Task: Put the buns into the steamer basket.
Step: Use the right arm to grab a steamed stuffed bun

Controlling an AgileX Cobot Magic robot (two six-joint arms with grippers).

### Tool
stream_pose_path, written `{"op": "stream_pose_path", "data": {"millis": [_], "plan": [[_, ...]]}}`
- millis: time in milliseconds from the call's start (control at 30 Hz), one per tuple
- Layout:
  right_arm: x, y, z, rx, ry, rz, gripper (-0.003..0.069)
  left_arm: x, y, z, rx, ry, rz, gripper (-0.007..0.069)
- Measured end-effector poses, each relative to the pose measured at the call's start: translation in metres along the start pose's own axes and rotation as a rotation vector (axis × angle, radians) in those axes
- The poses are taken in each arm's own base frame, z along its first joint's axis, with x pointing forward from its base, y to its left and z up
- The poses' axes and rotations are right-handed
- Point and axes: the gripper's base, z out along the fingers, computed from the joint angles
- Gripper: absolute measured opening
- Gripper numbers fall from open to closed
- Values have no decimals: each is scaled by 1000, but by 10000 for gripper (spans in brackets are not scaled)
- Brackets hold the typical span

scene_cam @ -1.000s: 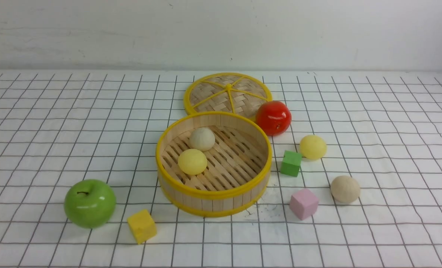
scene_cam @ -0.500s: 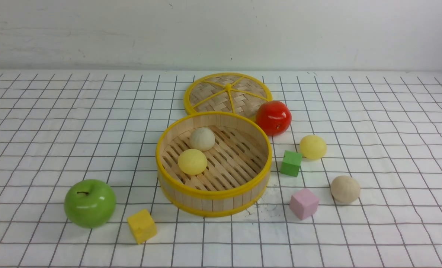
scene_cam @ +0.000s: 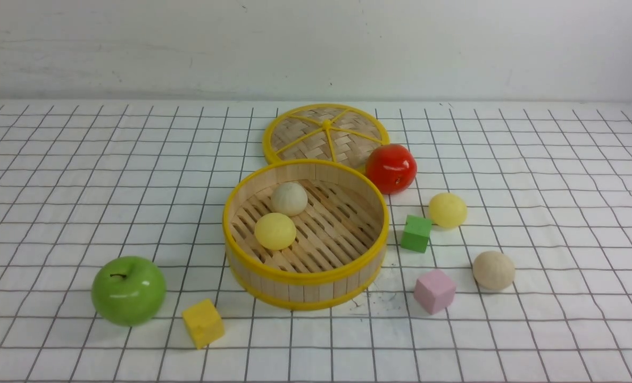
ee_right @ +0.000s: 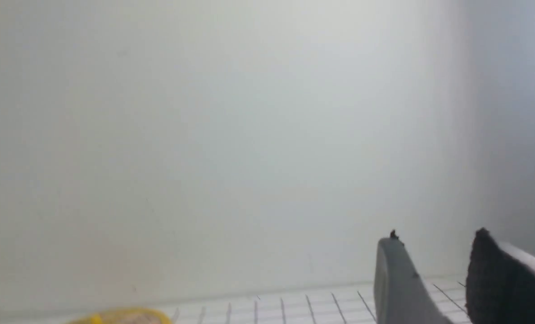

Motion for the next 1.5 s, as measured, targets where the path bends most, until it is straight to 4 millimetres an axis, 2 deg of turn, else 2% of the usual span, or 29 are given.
{"op": "stream_pose_path", "data": {"millis": [133, 233, 367, 400, 433, 467, 500, 533, 600, 667, 767, 800, 867, 900, 933, 1033, 1167, 1333, 1467, 1500], "plan": [[-16, 2, 3, 4, -32, 117, 241, 0, 0, 0, 0, 0, 0, 1], [-49, 9, 6, -11, -80, 141, 241, 0, 0, 0, 0, 0, 0, 4], [-84, 17, 11, -15, -71, 154, 241, 0, 0, 0, 0, 0, 0, 6], [-99, 20, 18, -8, -27, 155, 241, 0, 0, 0, 0, 0, 0, 8], [-99, 21, 20, -2, -1, 155, 241, 0, 0, 0, 0, 0, 0, 8], [-110, 24, 31, 16, 88, 157, 241, 0, 0, 0, 0, 0, 0, 10], [-111, 24, 33, 19, 99, 157, 241, 0, 0, 0, 0, 0, 0, 10], [-119, 26, 45, 40, 197, 157, 241, 0, 0, 0, 0, 0, 1, 12], [-116, 26, 63, 75, 343, 156, 241, 0, 0, 0, 0, 0, 1, 15], [-107, 25, 79, 112, 497, 158, 241, 0, 0, 0, 0, 0, 1, 17], [-81, 20, 104, 164, 697, 156, 241, 0, 0, 0, 0, 0, 1, 18], [-79, 20, 106, 166, 706, 154, 241, 0, 0, 0, 0, 0, 1, 18], [-54, 15, 124, 196, 840, 136, 241, 0, 0, 0, 0, 0, 1, 21], [-52, 14, 126, 198, 849, 135, 241, 0, 0, 0, 0, 0, 1, 22], [-35, 11, 137, 214, 909, 139, 241, 0, 0, 0, 0, 0, 1, 23], [-4, 7, 155, 246, 1012, 203, 241, 0, 0, 0, 0, 0, 1, 28], [35, 5, 169, 256, 1183, 247, 241, 0, 0, 0, 0, 0, 1, 30], [67, 19, 194, 66, 1395, 159, 241, 0, 0, 0, 0, 0, 1, 39], [80, 46, 222, -90, 1460, 102, 241, 0, 0, 0, 0, 0, 1, 39], [80, 47, 224, -96, 1461, 99, 241, 0, 0, 0, 0, 0, 1, 39]]}}
